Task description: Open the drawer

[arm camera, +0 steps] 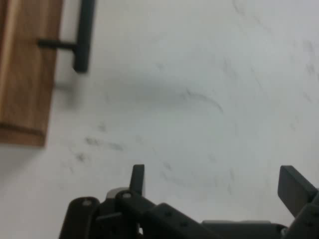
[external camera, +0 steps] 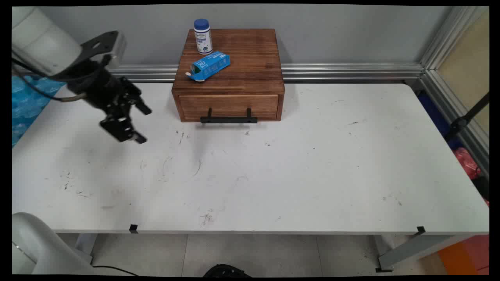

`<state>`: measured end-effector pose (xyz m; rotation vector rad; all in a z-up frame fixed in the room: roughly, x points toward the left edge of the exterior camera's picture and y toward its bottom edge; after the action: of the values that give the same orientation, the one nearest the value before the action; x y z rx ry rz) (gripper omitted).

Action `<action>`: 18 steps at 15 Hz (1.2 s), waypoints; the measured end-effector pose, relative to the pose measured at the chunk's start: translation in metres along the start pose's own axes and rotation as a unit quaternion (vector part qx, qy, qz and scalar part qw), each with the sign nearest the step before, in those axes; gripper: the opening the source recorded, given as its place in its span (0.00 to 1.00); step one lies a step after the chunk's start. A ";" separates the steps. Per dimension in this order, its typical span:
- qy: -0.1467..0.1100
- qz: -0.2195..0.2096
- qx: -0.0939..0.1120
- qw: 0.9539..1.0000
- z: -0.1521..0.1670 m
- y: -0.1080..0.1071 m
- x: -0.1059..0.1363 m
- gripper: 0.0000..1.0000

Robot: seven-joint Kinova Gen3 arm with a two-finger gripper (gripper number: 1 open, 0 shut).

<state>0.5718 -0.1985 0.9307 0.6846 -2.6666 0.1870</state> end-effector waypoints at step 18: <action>0.038 -0.036 0.048 0.997 0.107 -0.057 0.104 1.00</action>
<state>0.4796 -0.3170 0.8749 0.7861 -2.5701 0.3166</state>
